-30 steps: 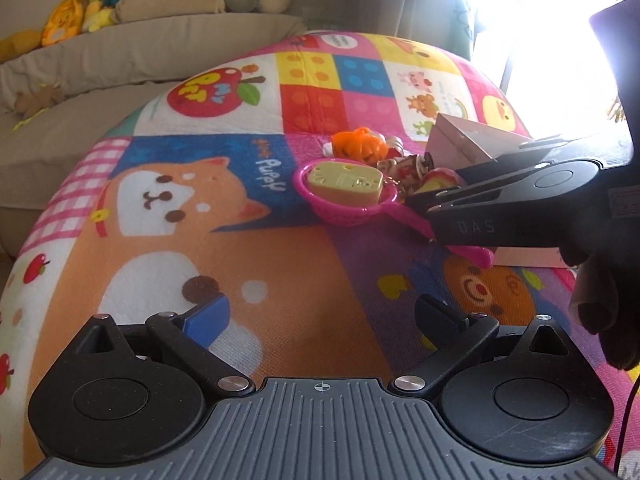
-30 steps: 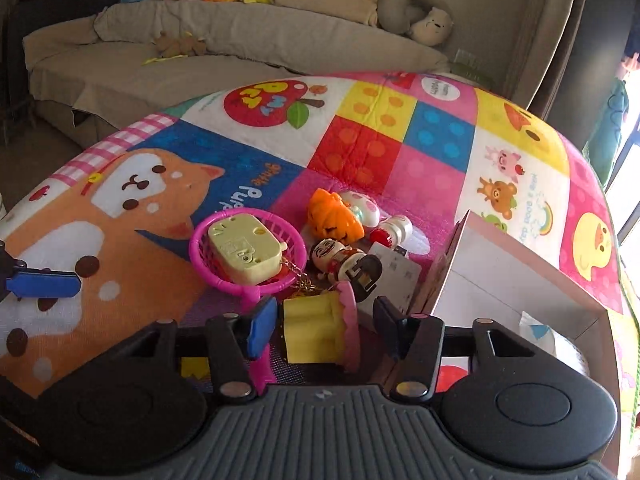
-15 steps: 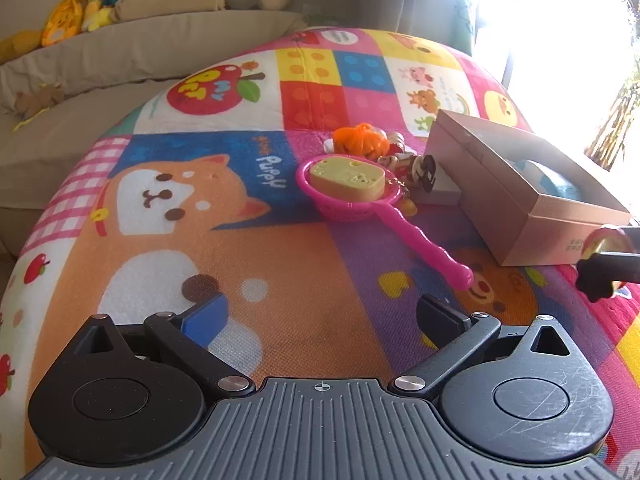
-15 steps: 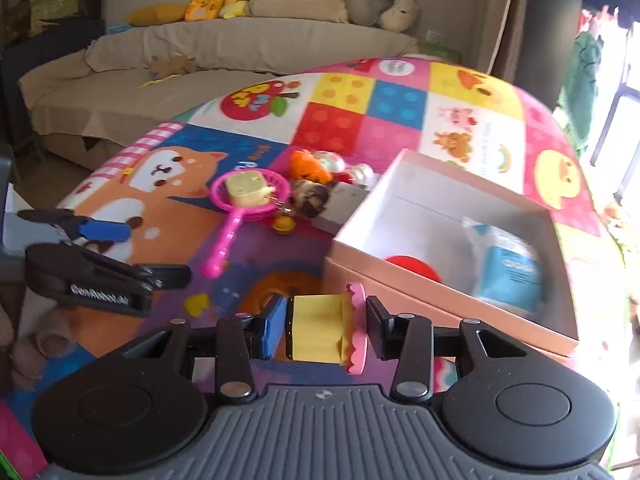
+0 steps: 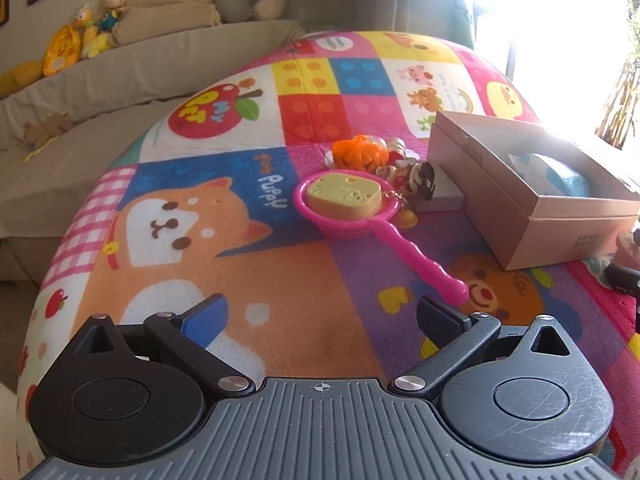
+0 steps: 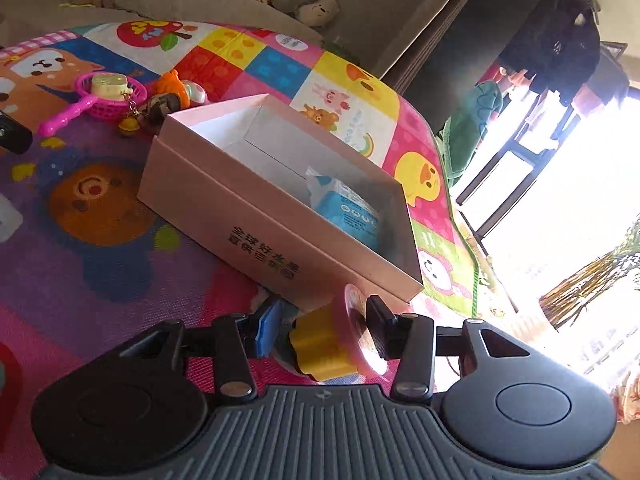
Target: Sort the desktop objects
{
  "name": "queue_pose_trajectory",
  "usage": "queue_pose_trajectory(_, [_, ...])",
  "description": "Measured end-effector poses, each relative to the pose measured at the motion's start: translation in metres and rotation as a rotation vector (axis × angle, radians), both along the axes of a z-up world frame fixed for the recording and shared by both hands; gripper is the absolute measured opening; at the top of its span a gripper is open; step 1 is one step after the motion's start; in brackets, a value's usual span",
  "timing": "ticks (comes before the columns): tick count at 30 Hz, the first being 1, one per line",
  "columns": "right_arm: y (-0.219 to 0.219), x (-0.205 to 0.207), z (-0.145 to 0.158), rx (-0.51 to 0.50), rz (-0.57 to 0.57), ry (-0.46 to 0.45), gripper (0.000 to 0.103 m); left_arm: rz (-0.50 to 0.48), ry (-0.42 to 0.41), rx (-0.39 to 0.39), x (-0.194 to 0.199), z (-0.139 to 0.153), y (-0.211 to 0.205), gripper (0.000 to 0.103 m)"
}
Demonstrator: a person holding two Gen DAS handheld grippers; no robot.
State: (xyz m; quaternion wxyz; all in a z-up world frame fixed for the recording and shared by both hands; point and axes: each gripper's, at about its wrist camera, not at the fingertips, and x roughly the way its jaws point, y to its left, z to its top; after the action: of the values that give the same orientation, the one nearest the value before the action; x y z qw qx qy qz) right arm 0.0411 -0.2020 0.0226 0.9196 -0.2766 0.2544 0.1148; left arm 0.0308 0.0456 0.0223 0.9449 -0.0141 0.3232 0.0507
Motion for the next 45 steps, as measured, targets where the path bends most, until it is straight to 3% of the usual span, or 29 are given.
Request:
queue_pose_trajectory(2, [0.001,-0.003,0.011,0.090,0.044,0.044,0.054,0.011,-0.018,0.008,0.001,0.004,0.001,0.103])
queue_pose_trajectory(6, [0.007,-0.003,0.043,0.249,0.138,0.095,0.054,0.027,-0.002,0.024,0.000,0.001,0.005,0.103])
queue_pose_trajectory(9, [0.024,0.018,0.065,0.391,0.232,0.220,0.054,0.012,0.020,-0.017,-0.005,-0.006,0.008,0.103])
queue_pose_trajectory(11, [0.045,0.035,0.072,0.427,0.304,0.297,0.054,-0.006,0.029,-0.046,-0.008,-0.015,0.008,0.103])
queue_pose_trajectory(14, [0.095,0.060,0.071,0.379,0.385,0.338,0.053,-0.020,0.003,-0.062,-0.013,-0.015,0.009,0.103])
queue_pose_trajectory(19, [0.170,0.106,0.052,0.270,0.377,0.374,0.048,-0.026,-0.014,-0.131,-0.015,-0.016,0.017,0.103])
queue_pose_trajectory(26, [0.199,0.142,0.024,0.237,0.337,0.495,0.045,-0.030,-0.025,-0.204,-0.016,-0.017,0.028,0.103])
queue_pose_trajectory(27, [0.197,0.139,0.028,0.239,0.341,0.490,0.042,-0.031,-0.026,-0.208,-0.016,-0.017,0.028,0.103])
queue_pose_trajectory(29, [0.186,0.135,0.046,0.282,0.337,0.489,0.000,-0.031,-0.027,-0.213,-0.016,-0.016,0.029,0.103])
queue_pose_trajectory(31, [0.167,0.127,0.073,0.351,0.342,0.443,0.000,-0.031,-0.027,-0.212,-0.017,-0.016,0.029,0.103])
queue_pose_trajectory(33, [0.150,0.113,0.095,0.373,0.357,0.380,0.000,-0.030,-0.025,-0.206,-0.016,-0.016,0.028,0.103])
queue_pose_trajectory(35, [0.142,0.102,0.102,0.369,0.369,0.378,0.001,-0.029,-0.021,-0.192,-0.016,-0.016,0.026,0.103])
queue_pose_trajectory(37, [0.142,0.095,0.097,0.335,0.372,0.377,0.002,-0.029,-0.019,-0.177,-0.016,-0.016,0.023,0.103])
queue_pose_trajectory(39, [0.149,0.094,0.084,0.300,0.370,0.385,0.011,-0.033,-0.018,-0.166,-0.016,-0.016,0.021,0.103])
queue_pose_trajectory(41, [0.163,0.099,0.066,0.273,0.371,0.410,0.028,-0.034,-0.017,-0.165,-0.015,-0.017,0.021,0.103])
queue_pose_trajectory(45, [0.190,0.113,0.036,0.194,0.364,0.418,0.033,-0.034,-0.018,-0.185,-0.014,-0.017,0.024,0.103])
